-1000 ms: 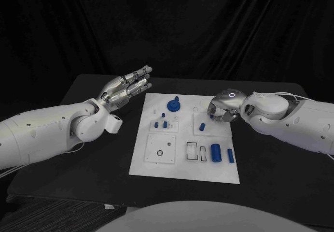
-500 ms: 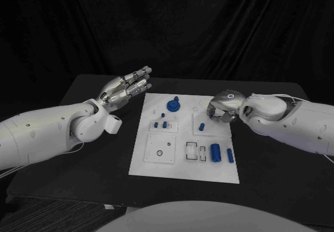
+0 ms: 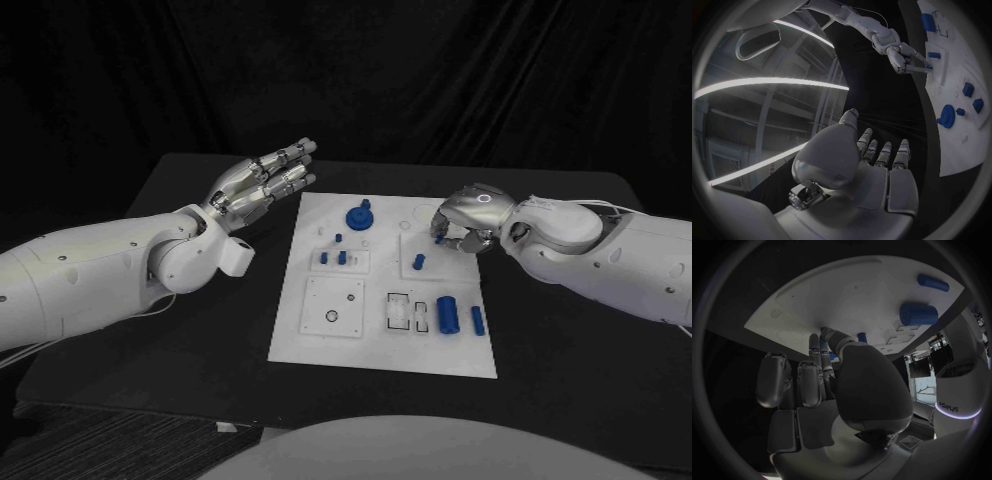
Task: Assemble the parts on the task board
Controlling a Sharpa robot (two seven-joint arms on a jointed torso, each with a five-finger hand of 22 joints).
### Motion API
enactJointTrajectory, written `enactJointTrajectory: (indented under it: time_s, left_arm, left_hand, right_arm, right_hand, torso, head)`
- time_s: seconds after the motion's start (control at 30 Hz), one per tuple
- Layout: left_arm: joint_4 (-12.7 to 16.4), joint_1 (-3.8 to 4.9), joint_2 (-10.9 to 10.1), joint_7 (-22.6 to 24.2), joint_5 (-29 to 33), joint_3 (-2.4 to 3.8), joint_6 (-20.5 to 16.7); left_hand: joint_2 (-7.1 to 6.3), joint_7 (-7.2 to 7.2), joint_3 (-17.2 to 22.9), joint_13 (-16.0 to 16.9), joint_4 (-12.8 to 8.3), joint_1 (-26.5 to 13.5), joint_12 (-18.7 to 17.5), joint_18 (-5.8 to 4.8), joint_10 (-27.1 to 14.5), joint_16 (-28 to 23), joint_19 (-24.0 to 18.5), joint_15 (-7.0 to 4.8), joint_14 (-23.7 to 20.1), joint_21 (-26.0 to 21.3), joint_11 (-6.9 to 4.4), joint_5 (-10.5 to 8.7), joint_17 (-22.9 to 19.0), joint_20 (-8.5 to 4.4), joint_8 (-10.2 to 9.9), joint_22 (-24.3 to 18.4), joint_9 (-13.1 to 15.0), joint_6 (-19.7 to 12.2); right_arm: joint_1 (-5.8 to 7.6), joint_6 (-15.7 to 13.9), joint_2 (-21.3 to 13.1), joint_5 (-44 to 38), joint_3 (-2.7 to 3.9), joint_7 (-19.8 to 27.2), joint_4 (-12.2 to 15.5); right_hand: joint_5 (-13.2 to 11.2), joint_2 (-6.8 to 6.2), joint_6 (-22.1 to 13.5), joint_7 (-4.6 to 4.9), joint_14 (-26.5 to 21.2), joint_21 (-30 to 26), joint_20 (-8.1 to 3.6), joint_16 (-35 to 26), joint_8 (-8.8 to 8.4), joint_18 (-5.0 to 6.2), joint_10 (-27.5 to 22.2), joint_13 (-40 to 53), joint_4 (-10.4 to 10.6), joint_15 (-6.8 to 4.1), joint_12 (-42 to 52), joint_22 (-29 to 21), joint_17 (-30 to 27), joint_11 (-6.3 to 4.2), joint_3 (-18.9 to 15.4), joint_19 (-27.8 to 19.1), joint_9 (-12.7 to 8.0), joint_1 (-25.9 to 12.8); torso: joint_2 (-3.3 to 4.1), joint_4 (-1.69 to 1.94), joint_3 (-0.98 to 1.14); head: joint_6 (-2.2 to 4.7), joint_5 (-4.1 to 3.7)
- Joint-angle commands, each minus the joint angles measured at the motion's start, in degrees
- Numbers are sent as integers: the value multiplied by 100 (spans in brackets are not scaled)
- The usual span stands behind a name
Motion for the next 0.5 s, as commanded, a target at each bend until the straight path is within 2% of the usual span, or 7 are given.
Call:
enactJointTrajectory:
  time_s: [0.03, 0.5]
  left_arm:
    - [-15, -19, 16, 243, 39, 6, 67]
    - [-55, -84, 11, 158, 39, 6, 92]
  left_hand:
    - [14, 33, 8, 10, -42, 62, 38, 112, -8, 24, 14, 39, 21, 32, 42, 28, 11, 54, 34, 31, 5, 22]
    - [24, 63, 45, 14, -109, 79, 67, 111, 0, 35, 52, 60, 35, 47, 77, 43, 15, 105, 33, 72, 5, 24]
  right_arm:
    - [0, -348, -28, -48, 10, -38, 55]
    - [91, -439, -140, -48, 10, -185, 249]
  right_hand:
    - [24, 69, 61, 6, 283, 32, -18, -36, 52, -1, 60, -5, -56, -6, -48, 1031, -5, -1, 7, 52, 232, 15]
    - [47, 55, 83, 49, 285, 79, 25, -26, 48, -14, 184, -16, -174, 54, -115, 1044, 18, 20, 52, 65, 278, 90]
  torso:
    - [-1, 0, -1]
    - [-4, 3, -10]
  head:
    - [0, 1]
    - [0, 58]
